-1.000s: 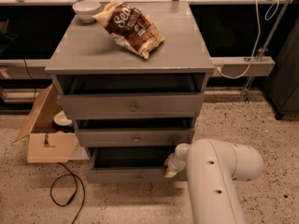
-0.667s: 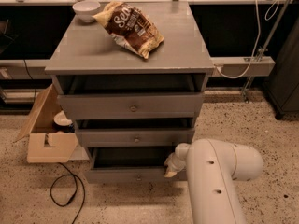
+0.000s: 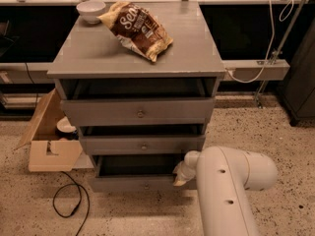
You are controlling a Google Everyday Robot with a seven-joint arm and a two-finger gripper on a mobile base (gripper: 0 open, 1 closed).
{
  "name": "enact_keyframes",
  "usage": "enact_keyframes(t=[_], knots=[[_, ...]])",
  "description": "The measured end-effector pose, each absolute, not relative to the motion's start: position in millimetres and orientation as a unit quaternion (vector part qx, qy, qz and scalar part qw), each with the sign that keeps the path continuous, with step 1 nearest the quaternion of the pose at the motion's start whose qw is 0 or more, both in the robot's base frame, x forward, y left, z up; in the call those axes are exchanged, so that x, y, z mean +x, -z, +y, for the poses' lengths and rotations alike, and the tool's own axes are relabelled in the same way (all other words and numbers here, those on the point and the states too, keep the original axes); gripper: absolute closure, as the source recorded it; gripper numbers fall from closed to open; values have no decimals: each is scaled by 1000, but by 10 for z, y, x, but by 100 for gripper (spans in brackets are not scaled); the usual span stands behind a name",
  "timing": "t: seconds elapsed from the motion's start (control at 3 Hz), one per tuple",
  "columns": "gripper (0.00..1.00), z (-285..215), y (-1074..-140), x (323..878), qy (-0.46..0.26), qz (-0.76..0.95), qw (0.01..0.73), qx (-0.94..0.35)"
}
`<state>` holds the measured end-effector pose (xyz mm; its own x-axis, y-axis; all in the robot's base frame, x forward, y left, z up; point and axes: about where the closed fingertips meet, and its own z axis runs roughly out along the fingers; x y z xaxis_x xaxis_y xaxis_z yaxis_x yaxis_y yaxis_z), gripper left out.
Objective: Open bottom drawer
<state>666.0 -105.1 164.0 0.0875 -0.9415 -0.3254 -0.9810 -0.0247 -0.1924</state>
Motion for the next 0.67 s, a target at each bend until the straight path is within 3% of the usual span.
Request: enact_keyframes(t=[0.33, 0.67], knots=[[7, -1049, -1632, 6653, -54, 673, 185, -714], [0, -1049, -1632, 6653, -54, 673, 185, -714]])
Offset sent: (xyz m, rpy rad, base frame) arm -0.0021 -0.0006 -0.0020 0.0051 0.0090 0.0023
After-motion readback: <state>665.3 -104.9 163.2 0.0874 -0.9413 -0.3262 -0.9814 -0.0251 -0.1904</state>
